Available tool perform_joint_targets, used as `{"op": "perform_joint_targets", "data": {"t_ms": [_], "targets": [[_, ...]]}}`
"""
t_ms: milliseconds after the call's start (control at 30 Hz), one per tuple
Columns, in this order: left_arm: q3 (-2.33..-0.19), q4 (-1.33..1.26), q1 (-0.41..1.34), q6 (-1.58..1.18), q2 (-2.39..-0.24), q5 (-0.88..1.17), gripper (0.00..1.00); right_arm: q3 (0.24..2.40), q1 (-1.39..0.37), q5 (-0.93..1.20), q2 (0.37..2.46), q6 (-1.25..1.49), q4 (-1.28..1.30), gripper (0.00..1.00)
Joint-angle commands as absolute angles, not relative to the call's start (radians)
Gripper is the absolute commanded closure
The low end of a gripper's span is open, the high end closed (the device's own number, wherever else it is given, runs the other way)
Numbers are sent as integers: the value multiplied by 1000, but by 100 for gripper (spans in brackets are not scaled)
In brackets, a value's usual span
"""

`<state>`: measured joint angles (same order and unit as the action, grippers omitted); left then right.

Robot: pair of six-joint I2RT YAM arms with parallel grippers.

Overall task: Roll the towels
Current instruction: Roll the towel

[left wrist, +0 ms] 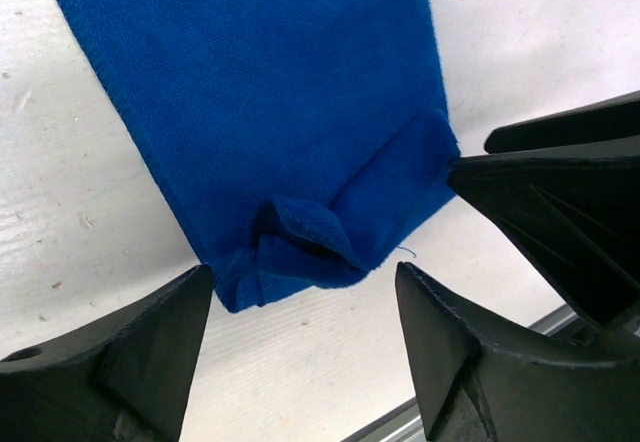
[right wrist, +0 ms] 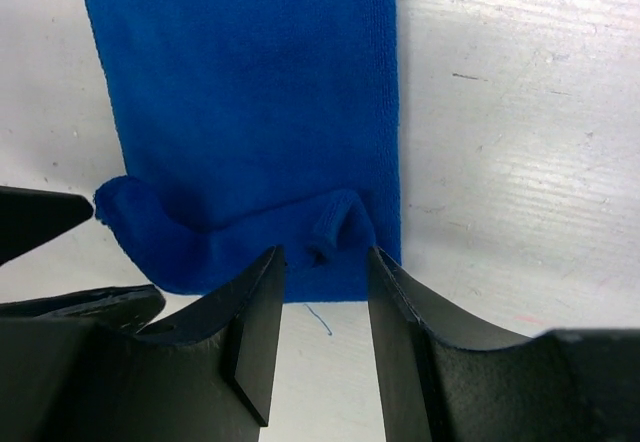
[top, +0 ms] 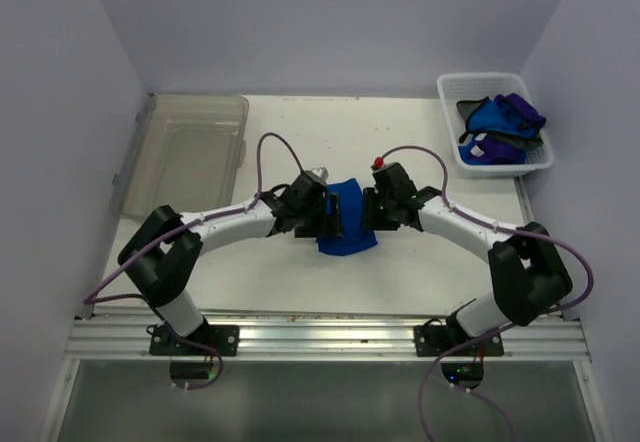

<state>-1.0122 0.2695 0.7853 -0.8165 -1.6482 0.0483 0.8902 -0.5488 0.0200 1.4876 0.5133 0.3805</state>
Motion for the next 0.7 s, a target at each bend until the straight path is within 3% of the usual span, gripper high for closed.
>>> {"op": "perform_joint_targets", "data": {"t_ms": [0,133,233,467,600,667], "targets": [[-1054,256,778,-807,-1690,55,26,937,-548,34,1520,525,350,57],[-1069,259,778,-815,-1721,54,34,937,-549,25,1546,534,331,59],[-1080,262,778,-819,-1723,41,44,936,-549,21,1563,540,322,67],[-1100,279,778,-821,-1727,32,79,924,-548,3,1549,568,313,98],[-1094,291,778,-831,-1706,40,99,896,-548,-54,1496,587,319,100],[-1089,298,778,-842,-1691,38,100,888,-549,-72,1470,594,324,100]]}}
